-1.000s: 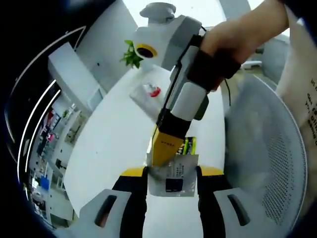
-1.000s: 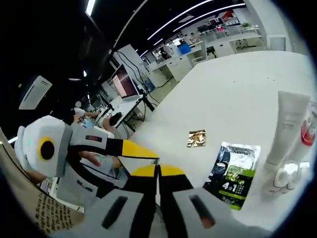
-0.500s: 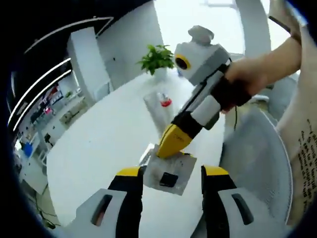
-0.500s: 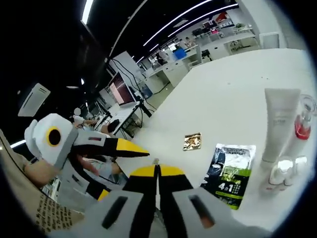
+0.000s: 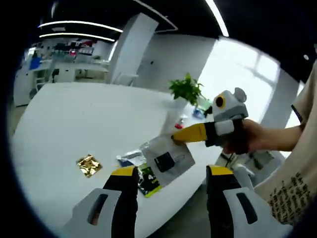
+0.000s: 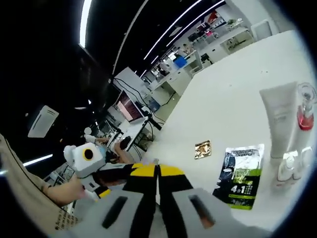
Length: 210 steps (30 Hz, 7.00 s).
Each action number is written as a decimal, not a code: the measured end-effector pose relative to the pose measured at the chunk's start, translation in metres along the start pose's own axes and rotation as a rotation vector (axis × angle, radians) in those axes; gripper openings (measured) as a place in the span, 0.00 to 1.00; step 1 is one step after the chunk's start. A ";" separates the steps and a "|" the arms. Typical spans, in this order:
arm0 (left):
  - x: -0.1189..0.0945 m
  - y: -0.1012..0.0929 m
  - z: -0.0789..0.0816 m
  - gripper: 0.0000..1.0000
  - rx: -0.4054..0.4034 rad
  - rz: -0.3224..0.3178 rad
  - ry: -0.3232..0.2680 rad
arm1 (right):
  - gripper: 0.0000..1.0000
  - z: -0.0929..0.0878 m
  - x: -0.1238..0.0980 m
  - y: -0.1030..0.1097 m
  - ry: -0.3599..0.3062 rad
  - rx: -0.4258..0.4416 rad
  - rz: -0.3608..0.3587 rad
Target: Arrange the skincare products in the storage area until every visible bottle or jar stands upright without overlapping.
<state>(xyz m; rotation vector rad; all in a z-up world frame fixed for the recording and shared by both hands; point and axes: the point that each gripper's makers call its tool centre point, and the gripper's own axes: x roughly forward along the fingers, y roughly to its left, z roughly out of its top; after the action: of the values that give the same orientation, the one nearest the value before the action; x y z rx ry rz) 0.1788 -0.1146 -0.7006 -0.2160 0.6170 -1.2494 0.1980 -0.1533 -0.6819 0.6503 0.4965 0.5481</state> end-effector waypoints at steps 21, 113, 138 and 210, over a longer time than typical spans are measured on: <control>-0.008 -0.007 -0.006 0.18 -0.353 -0.134 -0.121 | 0.01 0.000 0.004 0.010 -0.049 0.117 0.058; 0.043 0.127 -0.119 0.00 -0.465 0.242 0.267 | 0.01 -0.104 0.094 -0.141 0.430 -0.496 -0.350; 0.037 0.125 -0.107 0.13 0.100 0.237 0.474 | 0.02 -0.106 0.096 -0.144 0.443 -0.564 -0.333; 0.044 0.111 -0.090 0.38 0.502 0.222 0.457 | 0.44 -0.083 0.056 -0.107 0.337 -0.670 -0.289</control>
<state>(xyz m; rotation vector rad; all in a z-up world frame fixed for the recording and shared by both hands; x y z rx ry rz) 0.2286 -0.1046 -0.8416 0.5560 0.6716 -1.2018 0.2245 -0.1551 -0.8261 -0.1584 0.6641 0.5094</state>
